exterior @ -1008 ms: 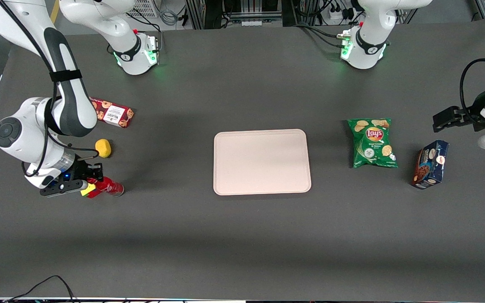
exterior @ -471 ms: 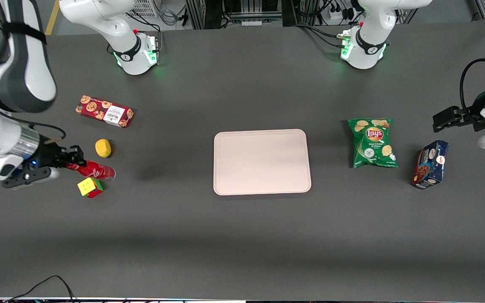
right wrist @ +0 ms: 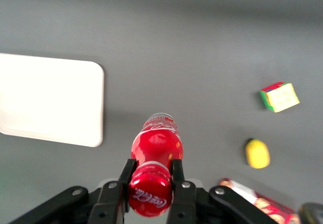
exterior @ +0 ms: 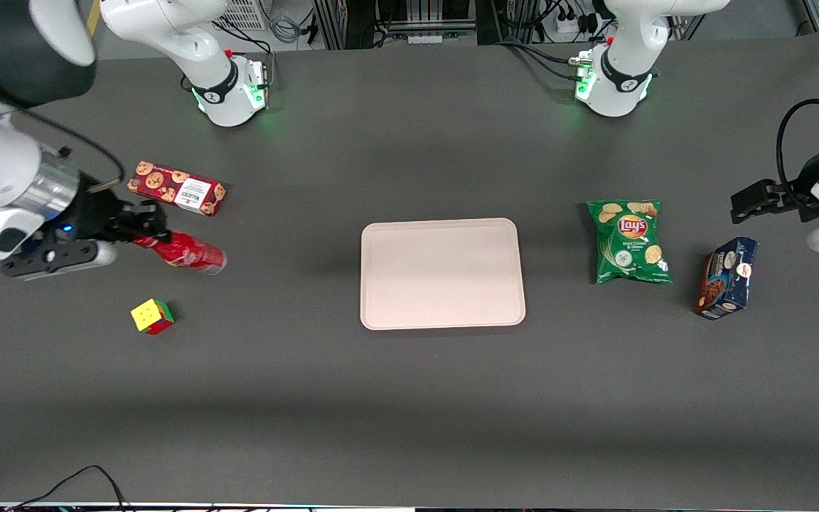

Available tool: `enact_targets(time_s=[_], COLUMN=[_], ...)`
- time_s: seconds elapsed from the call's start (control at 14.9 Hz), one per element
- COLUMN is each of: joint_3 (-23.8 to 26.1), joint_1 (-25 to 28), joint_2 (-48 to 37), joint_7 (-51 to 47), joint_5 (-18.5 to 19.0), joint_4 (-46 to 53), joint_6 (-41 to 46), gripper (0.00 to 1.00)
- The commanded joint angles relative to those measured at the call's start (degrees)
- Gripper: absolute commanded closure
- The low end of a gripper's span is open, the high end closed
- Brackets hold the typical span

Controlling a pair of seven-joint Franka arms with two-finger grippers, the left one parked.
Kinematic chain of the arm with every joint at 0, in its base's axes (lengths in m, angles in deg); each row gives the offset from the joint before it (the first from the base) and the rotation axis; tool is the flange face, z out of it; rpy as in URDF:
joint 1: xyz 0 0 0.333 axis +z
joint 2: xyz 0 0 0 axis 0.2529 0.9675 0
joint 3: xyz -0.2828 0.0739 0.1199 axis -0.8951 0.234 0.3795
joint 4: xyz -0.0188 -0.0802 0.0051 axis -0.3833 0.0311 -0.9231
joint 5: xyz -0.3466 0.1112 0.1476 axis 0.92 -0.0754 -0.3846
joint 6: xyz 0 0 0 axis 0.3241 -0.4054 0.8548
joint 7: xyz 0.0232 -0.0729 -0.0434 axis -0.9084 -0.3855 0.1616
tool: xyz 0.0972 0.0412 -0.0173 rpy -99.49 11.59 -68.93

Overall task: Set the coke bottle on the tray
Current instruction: 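Carry the bottle over the beige tray and lower it onto the tray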

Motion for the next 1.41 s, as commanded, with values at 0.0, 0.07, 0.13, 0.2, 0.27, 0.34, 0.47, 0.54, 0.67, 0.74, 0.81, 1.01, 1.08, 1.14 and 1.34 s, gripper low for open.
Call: enact_targets(time_s=[0.0, 0.07, 0.13, 0.2, 0.27, 0.34, 0.47, 0.54, 0.67, 0.74, 0.81, 1.01, 1.08, 1.14, 1.34], joint_3=[5.00, 6.93, 8.25, 8.79, 8.80, 8.80, 8.80, 9.58, 10.90, 11.25, 11.43, 12.49, 12.57, 12.66, 12.66], joint_1=[2.98, 3.94, 5.00, 6.31, 8.33, 9.83, 12.20, 14.13, 14.32, 14.32, 14.41, 14.67, 15.11, 15.12, 15.12], joint_2=[4.30, 5.96, 8.16, 10.35, 12.46, 14.49, 17.48, 20.28, 22.76, 23.38, 23.64, 25.05, 25.66, 26.02, 27.16], joint_7=[-14.64, -18.77, -22.64, -26.07, -28.28, -29.17, -31.98, -36.35, -39.45, -39.81, -39.91, -40.26, -40.61, -41.04, -41.22], joint_5=[1.62, 1.80, 1.80, 1.80, 1.89, 2.33, 4.51, 7.31, 8.30, 8.31, 8.39, 9.44, 10.49, 10.76, 10.77], joint_4=[7.54, 9.38, 11.49, 13.51, 15.10, 15.98, 15.99, 15.91, 15.21, 13.81, 11.62, 7.47, 7.29, 7.20, 6.59], joint_6=[1.83, 1.75, 1.48, 1.22, 0.78, 0.34, -2.81, -5.43, -9.66, -12.20, -15.19, -20.92, -21.02, -21.02, -21.19], gripper=[1.00, 1.00, 1.00, 1.00, 1.00, 1.00, 1.00, 1.00, 1.00, 1.00, 1.00, 1.00, 1.00, 1.00, 1.00])
